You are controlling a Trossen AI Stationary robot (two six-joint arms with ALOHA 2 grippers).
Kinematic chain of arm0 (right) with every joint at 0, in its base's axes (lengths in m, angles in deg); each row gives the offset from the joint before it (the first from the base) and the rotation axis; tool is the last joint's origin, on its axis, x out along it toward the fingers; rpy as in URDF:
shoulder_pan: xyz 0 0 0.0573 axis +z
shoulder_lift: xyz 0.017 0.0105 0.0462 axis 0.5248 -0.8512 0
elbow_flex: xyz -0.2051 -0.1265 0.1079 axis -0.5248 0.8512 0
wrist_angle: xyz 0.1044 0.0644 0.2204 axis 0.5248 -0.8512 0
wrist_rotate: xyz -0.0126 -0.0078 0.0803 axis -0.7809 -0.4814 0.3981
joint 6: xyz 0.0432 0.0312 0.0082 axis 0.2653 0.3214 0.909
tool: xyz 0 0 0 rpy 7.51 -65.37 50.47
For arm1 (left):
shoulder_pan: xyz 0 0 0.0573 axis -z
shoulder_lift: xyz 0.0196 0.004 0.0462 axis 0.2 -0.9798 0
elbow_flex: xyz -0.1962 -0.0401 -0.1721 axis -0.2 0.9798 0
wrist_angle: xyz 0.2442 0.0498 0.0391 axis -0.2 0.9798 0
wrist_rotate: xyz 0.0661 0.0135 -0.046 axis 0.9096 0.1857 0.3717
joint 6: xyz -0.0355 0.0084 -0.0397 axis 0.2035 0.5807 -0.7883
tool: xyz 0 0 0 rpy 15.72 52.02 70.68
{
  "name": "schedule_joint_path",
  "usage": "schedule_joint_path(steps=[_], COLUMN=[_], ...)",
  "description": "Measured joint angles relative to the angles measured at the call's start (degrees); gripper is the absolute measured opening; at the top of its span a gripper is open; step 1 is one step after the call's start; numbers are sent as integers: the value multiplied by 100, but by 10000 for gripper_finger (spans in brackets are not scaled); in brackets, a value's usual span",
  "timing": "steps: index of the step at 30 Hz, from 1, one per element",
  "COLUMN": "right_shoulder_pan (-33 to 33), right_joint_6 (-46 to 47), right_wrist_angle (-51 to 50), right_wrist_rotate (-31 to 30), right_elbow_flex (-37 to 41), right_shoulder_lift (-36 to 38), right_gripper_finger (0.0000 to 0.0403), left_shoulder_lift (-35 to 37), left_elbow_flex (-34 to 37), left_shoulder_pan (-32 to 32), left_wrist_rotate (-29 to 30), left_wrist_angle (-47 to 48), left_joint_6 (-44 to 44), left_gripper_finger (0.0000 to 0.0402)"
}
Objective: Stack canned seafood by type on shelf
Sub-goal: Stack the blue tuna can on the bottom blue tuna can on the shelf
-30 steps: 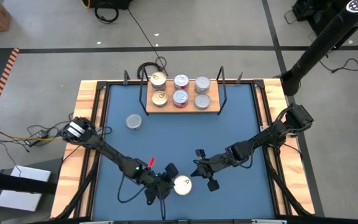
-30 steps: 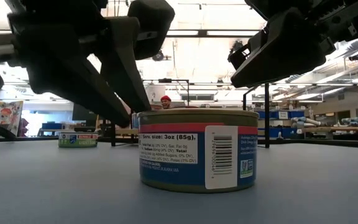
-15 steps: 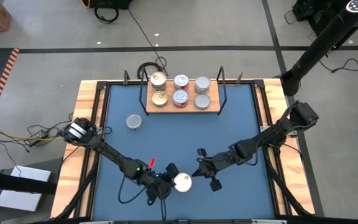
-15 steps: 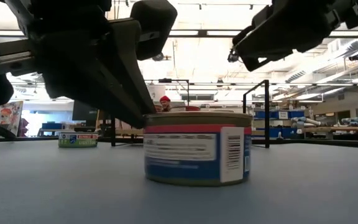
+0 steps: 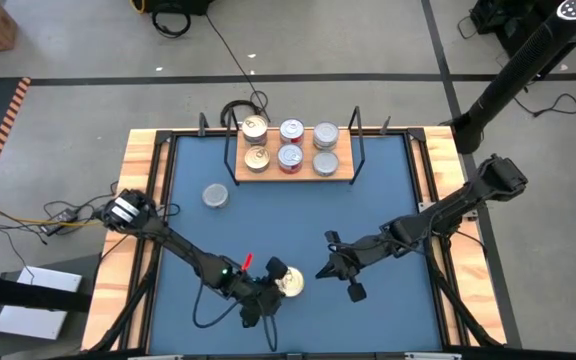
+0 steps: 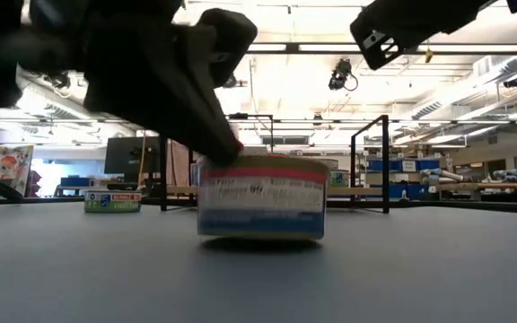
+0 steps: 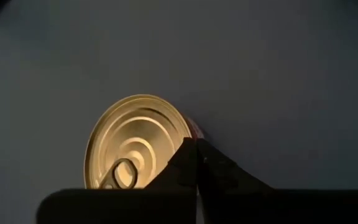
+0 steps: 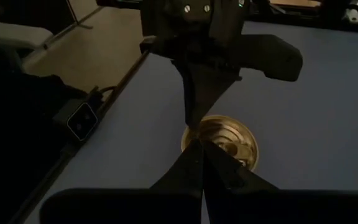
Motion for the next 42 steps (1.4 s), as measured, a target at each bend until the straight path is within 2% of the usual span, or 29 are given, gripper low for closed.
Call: schedule_joint_path(steps=[5,9,14,18,23,31,36,42], right_shoulder_pan=[0,0,38,211,345,502,617,607], right_joint_6=[-18,12,273,160,152,171,-264,-426], right_wrist_angle=[-405,-572,-620,-663,-612,-431,-323,-28], right_wrist_rotate=[-104,-373,-315,-241,-673,-2090,-2754,-3080], right_elbow_flex=[0,0,0,0,1,2,2,2], right_shoulder_lift=[290,383,301,56,-294,-890,-1037,-1031], right_gripper_finger=[9,9,19,60,132,235,280,316], left_shoulder_lift=[0,0,27,79,79,79,223,425], left_elbow_flex=[-548,-763,-804,-804,-804,-804,-804,-806], left_shoulder_pan=[-152,-256,-391,-471,-635,-871,-1016,-1151], left_wrist_rotate=[-407,-458,-608,-559,-531,-282,21,179], left_wrist_angle=[774,958,1033,878,821,817,860,882], left_joint_6=[-853,-1226,-1885,-2291,-2802,-2961,-3081,-3098], left_gripper_finger=[1,1,1,0,0,0,0,0])
